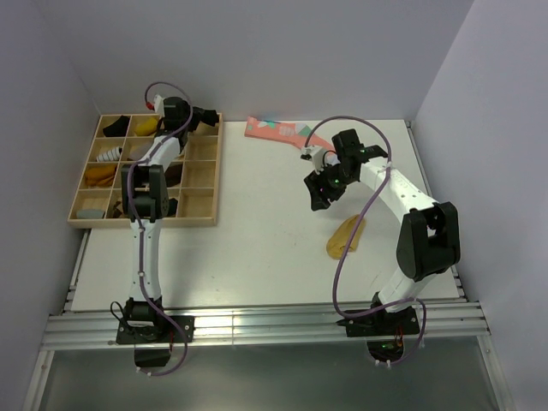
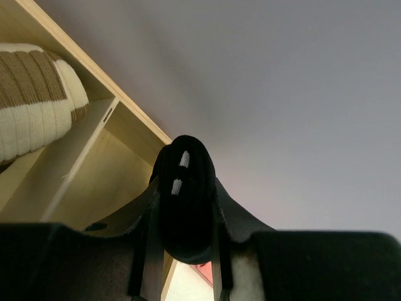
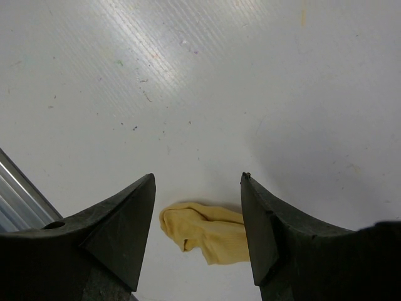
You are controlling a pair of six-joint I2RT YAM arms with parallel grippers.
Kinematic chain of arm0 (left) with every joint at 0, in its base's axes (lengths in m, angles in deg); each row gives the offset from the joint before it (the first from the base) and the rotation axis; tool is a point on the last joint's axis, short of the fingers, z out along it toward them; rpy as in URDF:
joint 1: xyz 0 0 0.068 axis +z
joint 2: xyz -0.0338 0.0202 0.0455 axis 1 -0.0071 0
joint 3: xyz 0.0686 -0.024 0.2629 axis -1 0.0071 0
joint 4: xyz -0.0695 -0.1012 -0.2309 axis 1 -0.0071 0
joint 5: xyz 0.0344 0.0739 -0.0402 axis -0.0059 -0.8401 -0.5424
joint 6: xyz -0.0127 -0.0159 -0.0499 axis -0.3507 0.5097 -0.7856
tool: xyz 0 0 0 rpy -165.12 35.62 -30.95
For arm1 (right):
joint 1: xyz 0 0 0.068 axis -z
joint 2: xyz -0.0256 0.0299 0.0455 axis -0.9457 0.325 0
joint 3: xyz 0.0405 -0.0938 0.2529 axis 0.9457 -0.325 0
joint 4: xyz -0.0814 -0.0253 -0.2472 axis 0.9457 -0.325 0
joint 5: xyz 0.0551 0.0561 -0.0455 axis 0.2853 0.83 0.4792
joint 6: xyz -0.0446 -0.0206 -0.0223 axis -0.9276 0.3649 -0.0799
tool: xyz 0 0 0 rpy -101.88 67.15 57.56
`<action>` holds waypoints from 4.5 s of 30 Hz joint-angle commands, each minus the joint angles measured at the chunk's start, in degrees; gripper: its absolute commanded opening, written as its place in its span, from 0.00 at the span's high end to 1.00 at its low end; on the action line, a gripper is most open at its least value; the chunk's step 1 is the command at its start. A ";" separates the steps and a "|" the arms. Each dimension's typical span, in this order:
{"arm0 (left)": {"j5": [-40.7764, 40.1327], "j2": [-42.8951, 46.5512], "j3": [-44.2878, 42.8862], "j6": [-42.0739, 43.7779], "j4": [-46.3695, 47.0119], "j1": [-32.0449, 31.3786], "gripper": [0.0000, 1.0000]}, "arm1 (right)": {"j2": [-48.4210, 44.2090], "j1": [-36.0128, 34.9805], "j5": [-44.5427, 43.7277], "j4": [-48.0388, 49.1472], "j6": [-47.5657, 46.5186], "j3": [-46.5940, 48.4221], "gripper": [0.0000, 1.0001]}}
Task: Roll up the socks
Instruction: Place the sock in the storage box.
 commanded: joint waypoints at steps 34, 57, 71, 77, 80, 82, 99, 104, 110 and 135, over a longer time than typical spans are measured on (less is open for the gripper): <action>-4.04 -1.82 -4.25 -3.76 -15.25 -1.06 0.78 | 1.44 0.37 2.89 0.95 -3.57 -1.81 0.37; -3.95 2.57 -0.65 -3.49 -17.80 -1.33 0.44 | 2.23 0.37 4.21 -0.73 -4.45 -0.66 0.37; -4.21 11.00 8.93 -3.67 -13.85 -1.15 0.39 | 3.11 0.37 5.52 -1.52 -4.45 0.30 0.37; -2.20 12.50 10.00 -2.35 -11.83 -0.62 0.43 | 3.02 0.37 5.79 -0.99 -4.01 0.39 0.37; -0.43 10.84 8.07 -1.74 -12.26 -0.45 0.52 | 2.67 0.37 5.70 -0.64 -3.75 0.04 0.37; -0.35 9.78 5.17 -1.65 -14.28 -0.62 0.54 | 2.40 0.37 5.70 -0.55 -3.66 -0.22 0.37; -3.42 3.98 -1.25 -3.58 -20.61 -0.10 0.70 | 2.14 0.46 5.17 -1.16 -4.36 -1.01 0.37; -3.86 2.57 -2.49 -3.76 -22.19 0.61 0.70 | 2.05 0.55 4.91 -1.43 -4.80 -1.28 0.37; -2.81 2.30 -1.00 -4.46 -23.17 1.48 0.65 | 2.84 0.63 5.87 -2.83 -5.41 -0.66 0.37; 6.42 22.34 17.90 1.34 -0.49 1.57 0.46 | 0.74 0.72 0.78 0.85 -2.25 1.01 0.37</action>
